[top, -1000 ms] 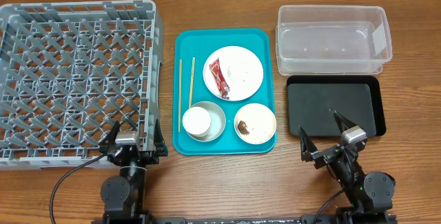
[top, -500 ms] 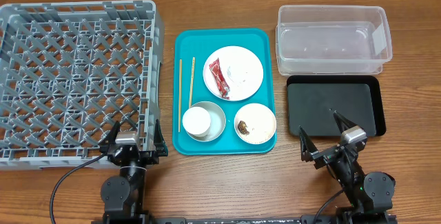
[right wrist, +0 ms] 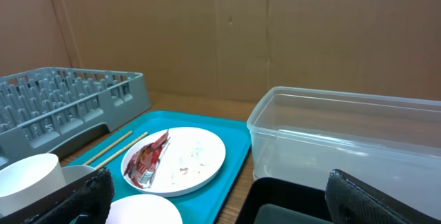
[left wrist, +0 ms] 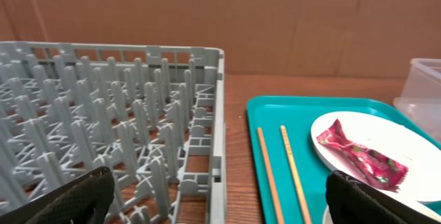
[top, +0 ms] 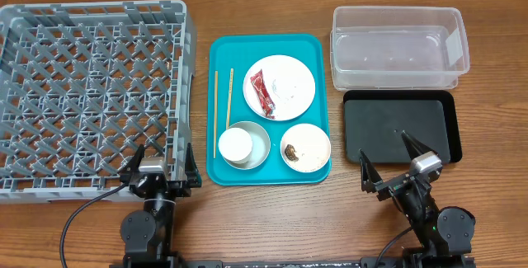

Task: Sort waste into correct bins and load items into the dishwasher

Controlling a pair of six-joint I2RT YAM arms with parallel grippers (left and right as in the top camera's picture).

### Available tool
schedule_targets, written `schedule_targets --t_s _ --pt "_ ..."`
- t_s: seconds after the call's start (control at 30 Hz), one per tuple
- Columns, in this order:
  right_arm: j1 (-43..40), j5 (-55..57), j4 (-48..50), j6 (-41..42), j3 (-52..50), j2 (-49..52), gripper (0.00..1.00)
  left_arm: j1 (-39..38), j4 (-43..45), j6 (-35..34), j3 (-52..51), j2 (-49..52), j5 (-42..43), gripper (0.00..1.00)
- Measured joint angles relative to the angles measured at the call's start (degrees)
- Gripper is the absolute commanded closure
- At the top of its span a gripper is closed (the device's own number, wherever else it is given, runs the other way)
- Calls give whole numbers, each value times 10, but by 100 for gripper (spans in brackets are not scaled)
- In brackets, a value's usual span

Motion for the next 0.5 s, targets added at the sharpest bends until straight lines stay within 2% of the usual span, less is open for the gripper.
schedule_targets --t_s 0.17,0.27,0.4,0.5 --pt "0 -2 8 28 1 0 0 0 52 0 0 1 63 0" --pt "0 -10 -29 43 25 3 0 0 99 0 7 1 117 0" --pt "0 -13 -110 52 121 34 0 0 76 0 57 5 150 0" --pt "0 -16 -163 56 217 91 0 0 22 0 135 26 164 0"
